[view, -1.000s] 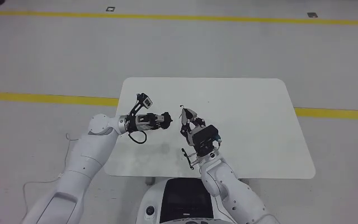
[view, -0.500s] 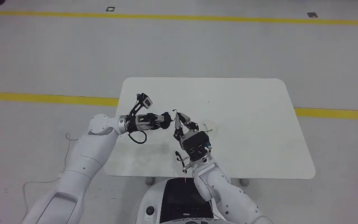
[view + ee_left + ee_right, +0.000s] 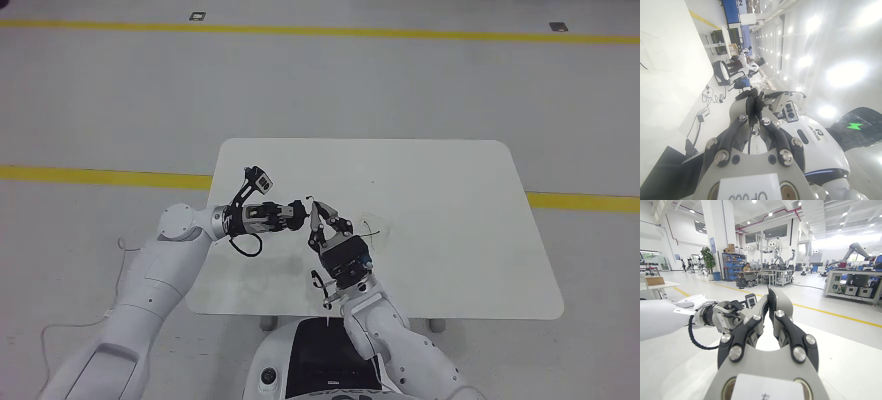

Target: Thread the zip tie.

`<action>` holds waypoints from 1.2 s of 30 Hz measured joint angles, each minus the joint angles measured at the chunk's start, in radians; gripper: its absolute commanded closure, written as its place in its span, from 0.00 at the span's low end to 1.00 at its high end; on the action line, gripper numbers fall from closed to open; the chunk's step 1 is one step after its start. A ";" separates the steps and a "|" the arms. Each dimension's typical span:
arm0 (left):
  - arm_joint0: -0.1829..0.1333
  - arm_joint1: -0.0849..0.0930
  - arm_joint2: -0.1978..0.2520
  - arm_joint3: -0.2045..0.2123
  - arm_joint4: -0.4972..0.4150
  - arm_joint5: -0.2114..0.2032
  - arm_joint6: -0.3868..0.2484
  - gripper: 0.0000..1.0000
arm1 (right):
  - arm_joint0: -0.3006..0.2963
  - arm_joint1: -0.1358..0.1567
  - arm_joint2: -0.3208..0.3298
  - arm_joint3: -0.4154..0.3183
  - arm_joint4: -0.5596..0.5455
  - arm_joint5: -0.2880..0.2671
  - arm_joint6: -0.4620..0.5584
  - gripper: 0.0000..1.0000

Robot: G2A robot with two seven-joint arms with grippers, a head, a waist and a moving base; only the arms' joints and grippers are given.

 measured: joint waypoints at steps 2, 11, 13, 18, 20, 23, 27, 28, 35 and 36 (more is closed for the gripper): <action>0.000 0.000 0.000 0.000 0.000 0.000 0.000 1.00 | -0.003 0.000 0.001 -0.003 -0.007 0.001 0.000 1.00; 0.000 0.000 0.000 0.000 0.000 0.000 0.000 1.00 | -0.008 -0.004 0.000 0.000 -0.033 0.006 0.002 1.00; 0.000 0.000 0.000 0.000 0.000 0.000 0.000 1.00 | -0.007 -0.005 0.000 0.001 -0.034 0.008 0.002 1.00; 0.000 0.000 0.000 0.000 0.000 0.000 0.000 1.00 | -0.005 -0.008 0.000 0.008 -0.035 0.012 0.002 1.00; 0.000 0.000 0.000 0.000 0.000 0.000 0.000 1.00 | -0.003 -0.010 0.000 0.011 -0.034 0.014 0.003 1.00; 0.000 0.000 0.000 0.000 0.000 0.000 0.000 1.00 | -0.001 -0.012 -0.001 0.013 -0.036 0.014 0.006 1.00; 0.000 0.000 0.000 0.000 0.000 0.000 0.000 1.00 | 0.002 -0.014 -0.002 0.016 -0.039 0.013 0.009 1.00; 0.000 0.000 0.000 0.000 0.000 0.000 0.000 1.00 | 0.003 -0.015 -0.002 0.017 -0.040 0.013 0.010 1.00; 0.000 0.000 0.000 0.000 0.000 0.000 0.000 1.00 | 0.004 -0.019 0.000 0.023 -0.043 0.020 0.012 1.00; 0.000 0.000 0.000 0.000 0.000 0.000 0.000 1.00 | 0.004 -0.019 0.000 0.023 -0.043 0.022 0.013 1.00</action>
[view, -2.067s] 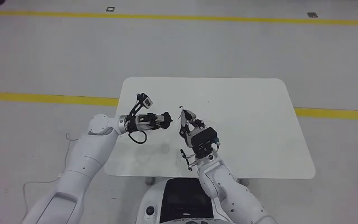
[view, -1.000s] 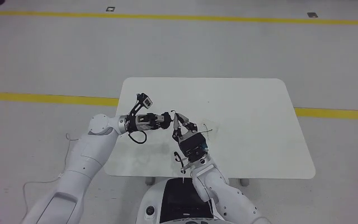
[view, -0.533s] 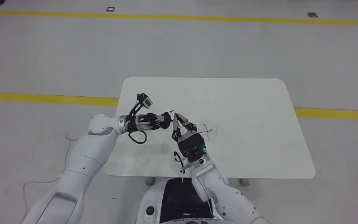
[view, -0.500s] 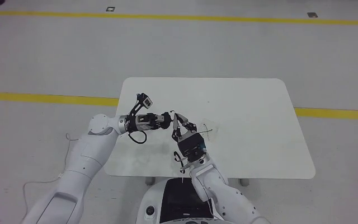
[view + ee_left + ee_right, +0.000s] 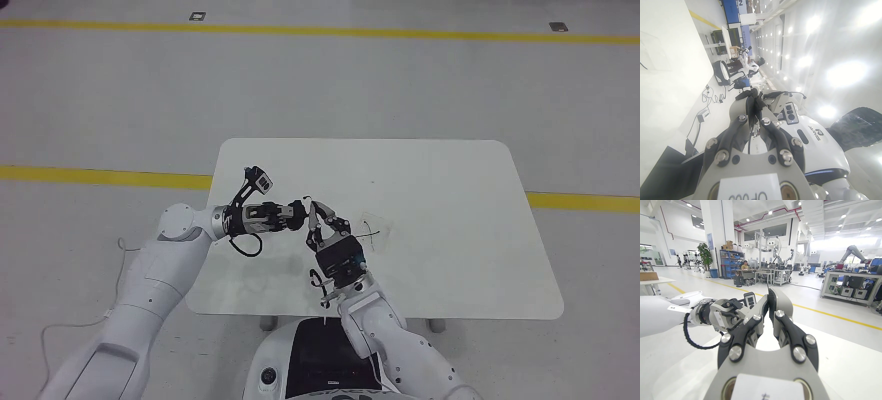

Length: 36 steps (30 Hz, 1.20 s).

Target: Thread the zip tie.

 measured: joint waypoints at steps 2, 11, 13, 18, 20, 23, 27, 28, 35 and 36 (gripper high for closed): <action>0.000 0.000 0.000 0.000 0.000 0.000 0.000 1.00 | 0.001 -0.001 0.001 0.004 -0.001 0.001 0.002 1.00; 0.000 0.000 0.000 0.000 0.000 0.000 0.000 1.00 | 0.003 -0.006 0.002 0.010 -0.004 0.005 0.006 1.00; 0.000 0.000 0.000 0.000 0.000 0.000 0.000 1.00 | 0.003 -0.007 0.002 0.009 -0.006 0.005 -0.001 1.00; 0.000 0.000 0.000 0.000 0.000 0.000 0.000 1.00 | -0.001 -0.009 0.004 0.009 -0.011 0.009 -0.011 1.00; 0.000 0.000 0.000 0.000 0.000 0.000 0.000 1.00 | -0.001 -0.010 0.005 0.010 -0.012 0.009 -0.010 1.00; 0.000 0.000 0.000 0.000 0.000 0.000 0.000 1.00 | 0.002 -0.011 0.008 0.016 -0.011 0.007 -0.004 1.00; 0.000 0.000 0.000 0.000 0.000 0.000 0.000 1.00 | 0.003 -0.013 0.008 0.018 -0.012 0.009 0.000 1.00; 0.000 0.000 0.000 0.000 0.000 0.000 0.000 1.00 | 0.003 -0.014 0.008 0.018 -0.012 0.009 0.000 1.00; 0.000 0.000 0.000 0.000 0.000 0.000 0.000 1.00 | 0.003 -0.017 0.010 0.019 -0.009 0.006 -0.006 1.00; 0.000 0.000 0.000 0.000 0.000 0.000 0.000 1.00 | 0.003 -0.017 0.010 0.019 -0.009 0.005 -0.007 1.00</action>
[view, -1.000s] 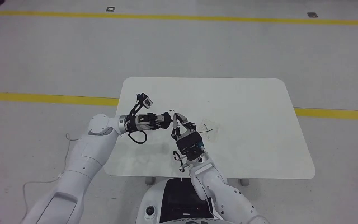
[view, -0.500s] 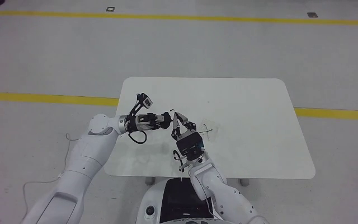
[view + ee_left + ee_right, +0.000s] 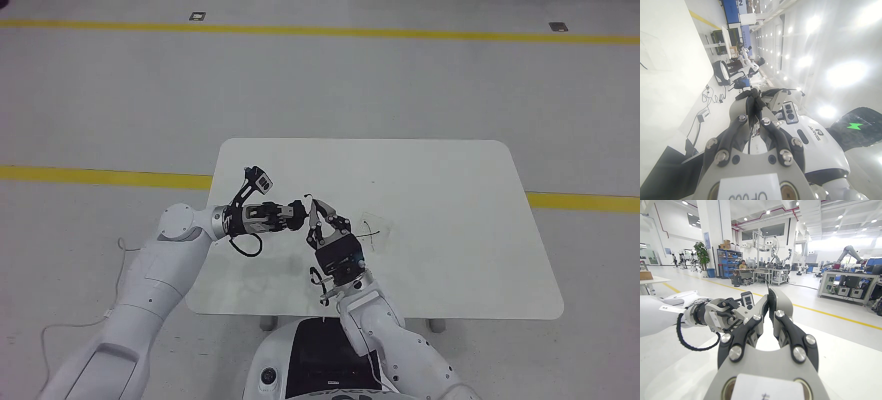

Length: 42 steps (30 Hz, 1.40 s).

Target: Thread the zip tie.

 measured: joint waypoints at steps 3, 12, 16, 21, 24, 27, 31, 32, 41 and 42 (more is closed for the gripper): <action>0.000 0.000 0.000 0.000 0.000 0.000 0.000 1.00 | -0.001 -0.001 0.001 0.000 0.000 -0.001 -0.001 1.00; 0.000 0.000 0.000 0.000 0.000 0.000 0.000 1.00 | 0.003 -0.005 0.005 0.011 -0.003 0.000 0.012 1.00; 0.000 0.000 0.000 0.000 0.000 0.000 0.000 1.00 | 0.003 -0.006 0.006 0.012 -0.007 -0.002 0.016 1.00; 0.000 0.000 0.000 0.000 0.000 0.000 0.000 1.00 | 0.000 -0.007 0.007 0.011 -0.011 -0.005 0.021 1.00; 0.000 0.000 0.000 0.000 0.000 0.000 0.000 1.00 | -0.002 -0.007 0.008 0.011 -0.014 -0.005 0.023 1.00; 0.000 0.000 0.000 0.000 0.000 0.000 0.000 1.00 | -0.003 -0.006 0.010 0.011 -0.014 0.002 0.022 1.00; 0.000 0.000 0.000 0.000 0.000 0.000 0.000 1.00 | -0.007 -0.004 0.014 0.007 -0.014 0.004 0.022 1.00; 0.000 0.000 0.000 0.000 0.000 0.000 0.000 1.00 | -0.007 -0.004 0.014 0.007 -0.014 0.002 0.023 1.00; 0.000 0.000 0.000 0.000 0.000 0.000 0.000 1.00 | -0.005 -0.006 0.006 0.013 -0.013 -0.018 0.033 1.00; 0.000 0.000 0.000 0.000 0.000 0.000 0.000 1.00 | -0.005 -0.006 0.006 0.013 -0.013 -0.018 0.034 1.00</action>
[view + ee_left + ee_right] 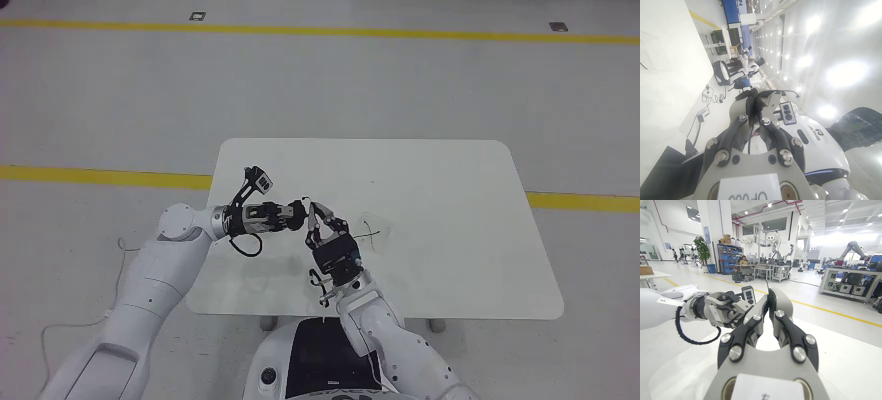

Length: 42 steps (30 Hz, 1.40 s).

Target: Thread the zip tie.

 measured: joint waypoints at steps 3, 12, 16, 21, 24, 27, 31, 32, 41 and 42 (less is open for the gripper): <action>0.000 0.000 0.000 0.000 0.000 0.000 0.000 1.00 | -0.001 0.000 0.001 0.001 -0.001 -0.002 0.003 1.00; 0.000 0.000 0.000 0.000 0.000 0.000 0.000 1.00 | -0.005 -0.001 0.004 0.001 0.002 -0.017 0.016 1.00; 0.000 0.000 0.000 0.000 0.000 0.000 0.000 1.00 | -0.003 -0.002 0.003 0.001 0.001 -0.021 0.023 1.00; 0.000 0.000 0.000 0.000 0.000 0.000 0.000 1.00 | 0.000 -0.004 0.002 0.005 0.001 -0.021 0.033 1.00; 0.000 0.000 0.000 0.000 0.000 0.000 0.000 1.00 | 0.003 -0.005 0.002 0.008 0.003 -0.022 0.038 1.00; 0.000 0.000 0.000 0.000 0.000 0.000 0.000 1.00 | 0.005 -0.007 0.001 0.011 0.004 -0.023 0.041 1.00; 0.000 0.000 0.000 0.000 0.000 0.000 0.000 1.00 | 0.006 -0.008 0.000 0.014 0.005 -0.023 0.043 1.00; 0.000 0.000 0.000 0.000 0.000 0.000 0.000 1.00 | 0.006 -0.008 0.000 0.014 0.005 -0.023 0.043 1.00; 0.000 0.000 0.000 0.000 0.000 0.000 0.000 1.00 | -0.001 -0.009 0.006 0.017 0.004 -0.025 0.044 1.00; 0.000 0.000 0.000 0.000 0.000 0.000 0.000 1.00 | -0.002 -0.009 0.006 0.017 0.004 -0.025 0.044 1.00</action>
